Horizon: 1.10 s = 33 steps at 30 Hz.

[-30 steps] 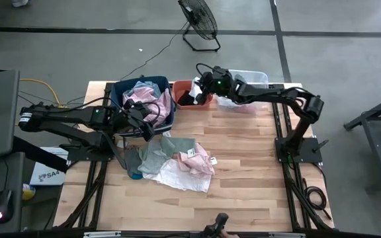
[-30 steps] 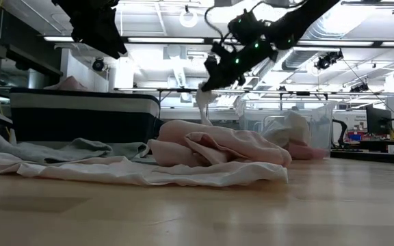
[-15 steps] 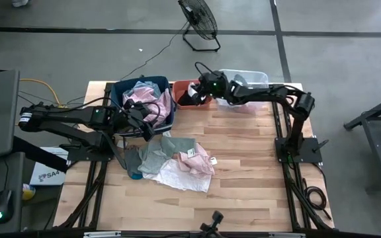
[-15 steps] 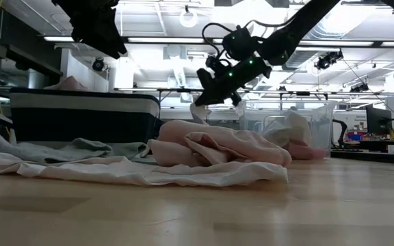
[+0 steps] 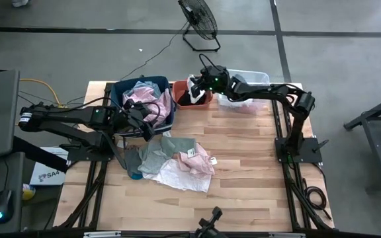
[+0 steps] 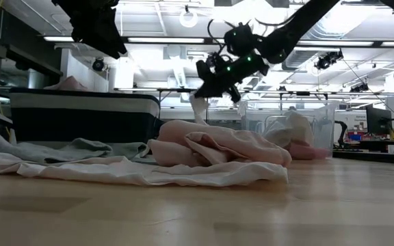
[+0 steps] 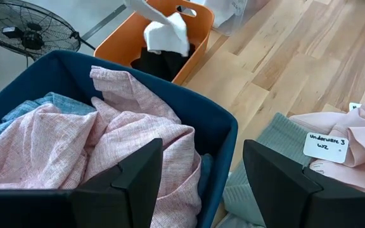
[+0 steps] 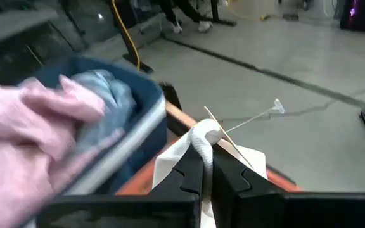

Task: Pick & Place Cloths
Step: Put the white sock into the orange bin

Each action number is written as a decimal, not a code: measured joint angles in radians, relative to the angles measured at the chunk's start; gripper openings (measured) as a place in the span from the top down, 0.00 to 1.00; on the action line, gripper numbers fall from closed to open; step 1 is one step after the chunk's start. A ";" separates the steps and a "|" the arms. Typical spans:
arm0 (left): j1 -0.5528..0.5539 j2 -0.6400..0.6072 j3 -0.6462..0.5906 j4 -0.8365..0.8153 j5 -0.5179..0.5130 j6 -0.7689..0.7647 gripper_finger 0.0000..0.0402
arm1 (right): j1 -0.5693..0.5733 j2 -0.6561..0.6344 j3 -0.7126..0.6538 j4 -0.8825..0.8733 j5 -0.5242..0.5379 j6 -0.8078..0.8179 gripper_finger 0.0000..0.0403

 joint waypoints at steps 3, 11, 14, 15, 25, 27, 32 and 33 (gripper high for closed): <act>0.000 0.000 0.000 0.000 0.000 0.000 0.47 | 0.015 0.009 0.044 -0.021 0.022 0.023 0.99; 0.000 0.000 0.000 -0.003 0.000 -0.003 0.47 | 0.069 0.023 0.102 -0.208 0.217 0.119 0.99; 0.000 0.000 0.000 -0.003 0.000 -0.003 0.47 | 0.079 0.023 0.102 -0.222 0.256 0.168 0.99; 0.000 0.000 0.000 -0.003 0.000 -0.003 0.47 | 0.081 0.023 0.102 -0.220 0.256 0.179 0.99; 0.000 0.000 0.000 -0.004 0.000 -0.005 0.47 | 0.100 0.031 0.103 -0.224 0.299 0.331 0.99; 0.000 0.000 0.000 -0.004 0.000 -0.005 0.47 | 0.100 0.031 0.103 -0.218 0.295 0.329 0.99; 0.000 0.000 0.000 -0.004 0.000 -0.005 0.47 | 0.099 0.031 0.103 -0.219 0.240 0.325 0.95; 0.000 0.000 0.000 -0.004 0.000 -0.005 0.47 | 0.099 0.031 0.103 -0.220 0.238 0.323 0.94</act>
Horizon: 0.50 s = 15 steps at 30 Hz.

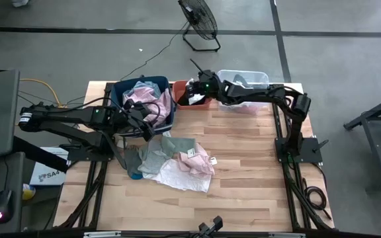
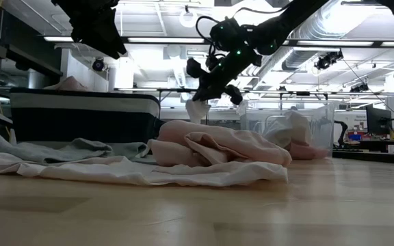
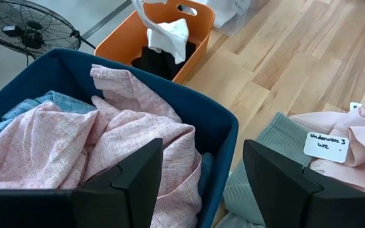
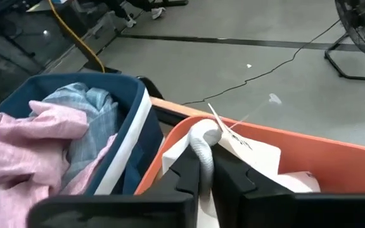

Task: Pick & Place Cloths
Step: Put the white sock into the orange bin, then put the light pink underwear into the transparent bin

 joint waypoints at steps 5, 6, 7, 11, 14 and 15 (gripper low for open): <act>0.000 0.000 0.000 -0.001 0.000 0.000 0.47 | 0.000 0.000 0.000 -0.001 -0.006 -0.020 0.82; 0.000 0.000 0.000 -0.001 0.000 0.000 0.47 | 0.000 0.000 0.000 0.000 -0.006 -0.020 0.80; 0.000 0.000 0.000 -0.001 0.000 0.000 0.47 | 0.000 0.000 0.000 0.000 -0.006 -0.021 0.77; 0.000 0.000 0.000 -0.002 0.000 0.001 0.47 | -0.003 -0.001 0.000 0.019 -0.006 -0.052 0.67; 0.000 0.000 0.000 -0.004 0.000 0.001 0.47 | -0.008 -0.004 0.000 0.046 -0.008 -0.088 0.61; 0.000 0.000 0.000 -0.005 0.000 0.001 0.47 | -0.008 -0.004 0.000 0.053 -0.017 -0.104 0.60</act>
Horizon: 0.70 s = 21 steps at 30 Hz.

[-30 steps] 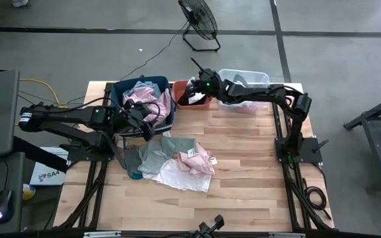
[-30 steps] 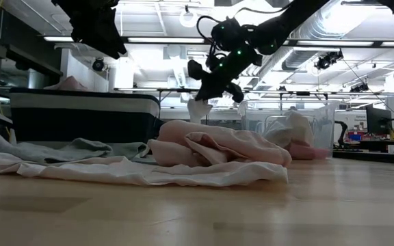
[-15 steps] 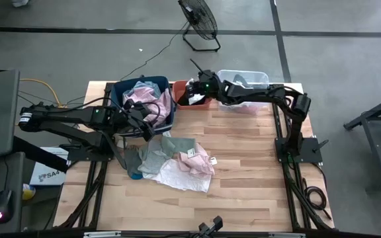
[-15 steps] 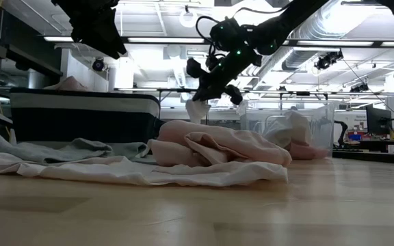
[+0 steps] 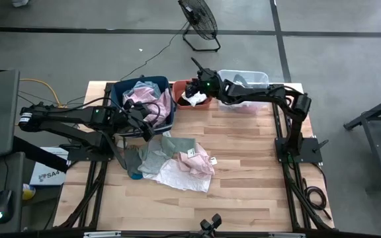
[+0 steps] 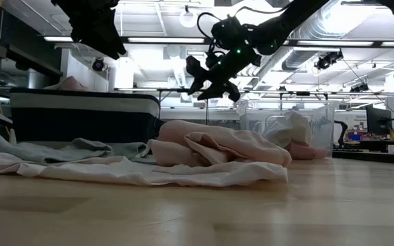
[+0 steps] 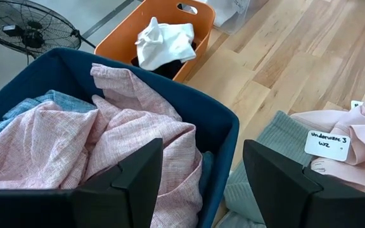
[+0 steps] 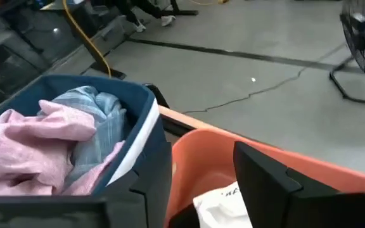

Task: Pick & Place Cloths
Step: Put the light pink underwear into the transparent bin

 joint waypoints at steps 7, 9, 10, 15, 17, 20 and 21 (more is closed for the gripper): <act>0.000 0.000 0.000 0.000 0.000 0.000 0.47 | 0.003 -0.013 0.000 -0.063 -0.100 -0.048 0.62; 0.000 0.000 0.000 0.000 0.000 0.000 0.47 | 0.011 -0.024 -0.001 -0.114 -0.104 -0.046 0.67; 0.000 0.000 0.000 0.000 0.000 0.000 0.47 | 0.014 -0.033 -0.001 -0.137 -0.107 -0.048 0.70; 0.000 0.000 0.000 -0.001 0.001 0.000 0.47 | 0.052 -0.085 0.000 -0.290 -0.114 -0.131 0.90; 0.000 0.000 0.000 -0.001 0.001 0.000 0.47 | 0.079 -0.090 0.000 -0.345 -0.121 -0.215 0.97; 0.000 0.000 0.000 -0.004 0.002 0.000 0.47 | 0.135 -0.082 0.000 -0.430 -0.119 -0.397 0.99; 0.000 0.000 0.000 -0.004 0.002 0.000 0.47 | 0.156 -0.073 0.000 -0.447 -0.108 -0.463 0.99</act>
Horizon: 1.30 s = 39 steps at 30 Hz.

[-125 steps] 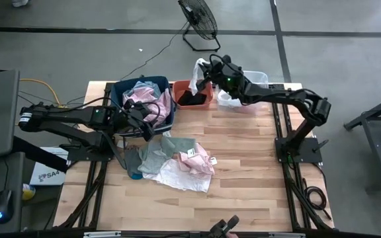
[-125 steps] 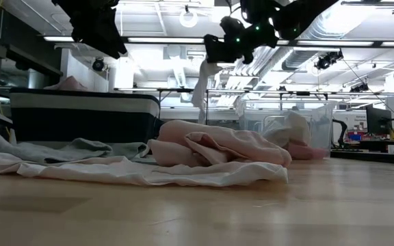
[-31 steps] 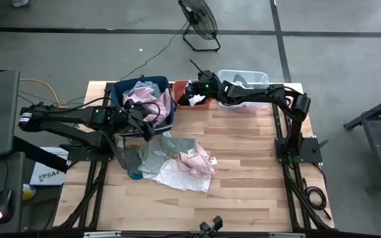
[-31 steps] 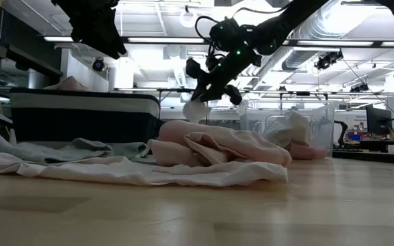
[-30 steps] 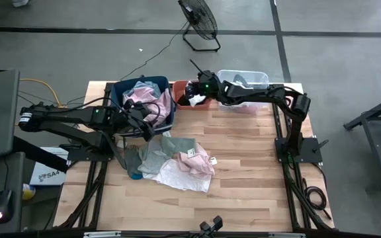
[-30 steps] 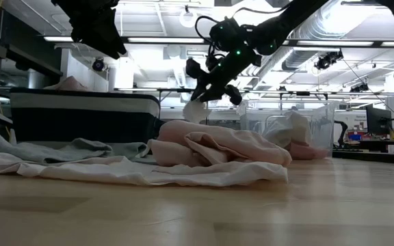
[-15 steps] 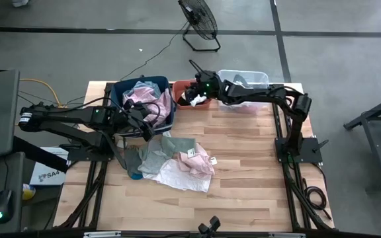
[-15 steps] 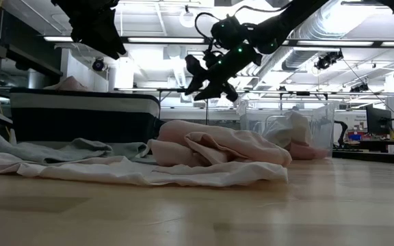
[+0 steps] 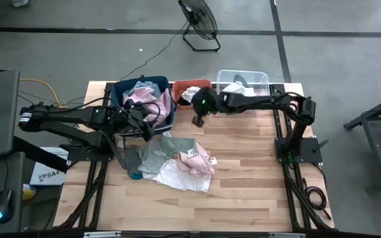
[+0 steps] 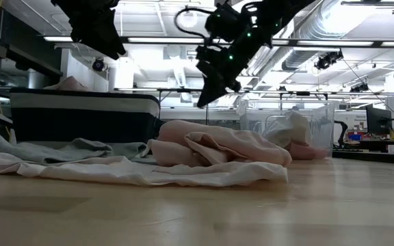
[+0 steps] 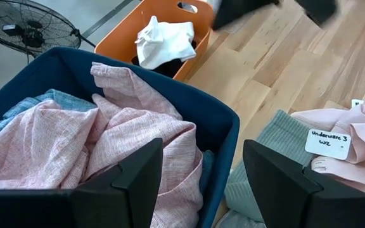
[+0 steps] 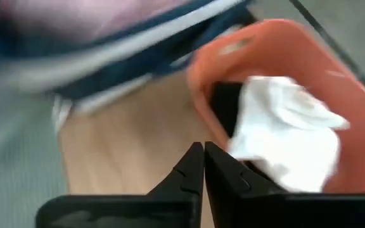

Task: Pick & Place Cloths
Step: Put the light pink underwear into the transparent bin

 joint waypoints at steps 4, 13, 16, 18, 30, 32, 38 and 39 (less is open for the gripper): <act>0.000 0.000 0.000 0.000 0.000 0.000 0.47 | 0.065 0.040 -0.001 -0.065 0.112 -0.184 0.99; 0.000 0.000 0.000 -0.002 0.000 0.000 0.47 | -0.001 0.104 0.000 0.018 0.134 -0.159 0.99; 0.000 0.000 0.000 -0.006 0.000 0.000 0.47 | -0.027 0.113 0.000 0.043 0.097 -0.167 0.99; 0.000 0.000 0.000 -0.006 -0.001 0.000 0.47 | -0.036 0.119 0.000 0.063 0.094 -0.189 0.99; 0.000 0.000 0.000 -0.013 -0.002 0.000 0.47 | -0.074 0.131 0.000 0.136 0.027 -0.605 0.99; 0.000 0.000 0.000 -0.013 -0.002 0.000 0.47 | -0.092 0.131 0.000 0.130 0.007 -0.636 0.99; 0.000 0.000 0.000 -0.013 -0.002 0.000 0.47 | -0.140 0.131 0.000 0.141 -0.014 -0.674 0.99; 0.000 0.000 0.000 -0.013 -0.002 0.000 0.47 | -0.148 0.131 0.000 0.150 -0.016 -0.679 0.99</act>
